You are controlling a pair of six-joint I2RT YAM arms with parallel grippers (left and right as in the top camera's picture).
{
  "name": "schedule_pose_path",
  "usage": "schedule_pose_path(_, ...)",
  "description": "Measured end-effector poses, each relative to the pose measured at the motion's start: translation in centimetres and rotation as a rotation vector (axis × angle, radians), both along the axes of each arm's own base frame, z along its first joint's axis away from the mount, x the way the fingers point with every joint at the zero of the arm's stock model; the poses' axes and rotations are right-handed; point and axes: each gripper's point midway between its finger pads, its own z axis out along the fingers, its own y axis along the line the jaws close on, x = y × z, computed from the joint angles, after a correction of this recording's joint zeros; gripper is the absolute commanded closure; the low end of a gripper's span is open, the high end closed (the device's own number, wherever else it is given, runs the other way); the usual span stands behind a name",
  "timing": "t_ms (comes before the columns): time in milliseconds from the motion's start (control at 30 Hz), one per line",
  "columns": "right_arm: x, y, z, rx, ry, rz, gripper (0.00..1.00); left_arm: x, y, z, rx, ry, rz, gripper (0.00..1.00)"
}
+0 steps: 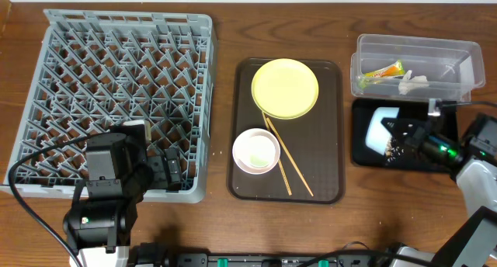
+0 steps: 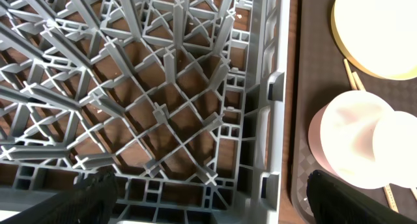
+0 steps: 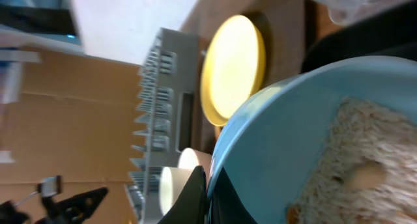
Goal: Sort waste into correct bins and load items into the dishwasher
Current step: 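Tip the blue bowl over the black tray to dump rice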
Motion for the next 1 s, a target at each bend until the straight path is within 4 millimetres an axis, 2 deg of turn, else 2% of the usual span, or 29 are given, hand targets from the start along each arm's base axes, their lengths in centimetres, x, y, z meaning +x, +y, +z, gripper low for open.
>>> schedule_pose_path(300,-0.5,-2.9,2.0,0.092,-0.066,-0.065,0.99,0.0,0.0,0.0,0.0,0.0,0.0,0.06)
schedule_pose_path(667,-1.7,-9.2,2.3,0.135,-0.05,-0.279,0.99,0.0,0.0,0.0,0.0,0.0,0.0,0.06)
schedule_pose_path(833,-1.7,-9.6,2.4,0.158,-0.037,-0.296,0.99,0.0,0.0,0.0,0.0,0.0,0.0,0.06)
schedule_pose_path(1000,-1.4,-9.1,4.2,0.145,-0.155,-0.224,0.99,0.0,0.0,0.0,0.0,0.0,0.0,0.06)
